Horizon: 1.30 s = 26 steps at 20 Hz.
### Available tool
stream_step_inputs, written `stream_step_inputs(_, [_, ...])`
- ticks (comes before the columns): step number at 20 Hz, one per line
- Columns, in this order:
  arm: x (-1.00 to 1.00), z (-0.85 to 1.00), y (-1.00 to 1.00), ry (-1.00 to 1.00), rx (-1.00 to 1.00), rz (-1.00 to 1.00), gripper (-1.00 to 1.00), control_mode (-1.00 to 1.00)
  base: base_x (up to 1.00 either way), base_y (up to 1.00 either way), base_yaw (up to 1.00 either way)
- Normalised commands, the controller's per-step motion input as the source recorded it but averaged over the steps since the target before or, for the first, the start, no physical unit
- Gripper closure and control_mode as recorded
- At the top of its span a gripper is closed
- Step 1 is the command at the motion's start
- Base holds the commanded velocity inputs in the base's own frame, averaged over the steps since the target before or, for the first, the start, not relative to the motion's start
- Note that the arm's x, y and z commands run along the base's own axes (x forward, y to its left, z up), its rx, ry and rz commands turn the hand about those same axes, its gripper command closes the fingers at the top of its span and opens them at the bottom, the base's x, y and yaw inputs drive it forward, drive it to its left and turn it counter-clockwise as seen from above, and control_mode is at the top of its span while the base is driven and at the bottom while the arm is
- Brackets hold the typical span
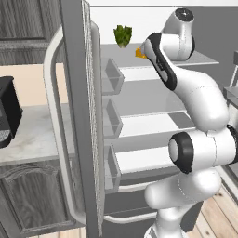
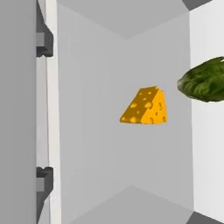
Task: Pick the cheese from the fridge and the cheese grater from the cabinet and place them next to the salad bowl.
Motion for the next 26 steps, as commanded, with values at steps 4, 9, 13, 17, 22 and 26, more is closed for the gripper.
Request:
stream_step_inputs(4, [0.53,-0.07,0.0,0.0,0.0,0.02,-1.0,-1.0,0.0,0.0,0.0])
stream_step_inputs(9, [0.31,0.0,0.0,0.0,0.0,0.09,-1.0,-1.0,0.0,0.0,0.0])
stream_step_inputs(13, [0.29,0.0,-0.04,0.0,0.0,0.08,-1.0,-1.0,0.0,0.0,0.0])
stream_step_inputs(17, [0.32,0.0,-0.2,0.02,0.0,0.0,-1.0,-1.0,0.0,0.0,0.0])
stream_step_inputs(22, [0.21,0.0,-0.03,0.01,0.0,0.0,-1.0,-1.0,0.0,0.0,0.0])
stream_step_inputs(26, [0.37,0.0,0.0,0.0,0.0,0.0,-1.0,-1.0,0.0,0.0,0.0])
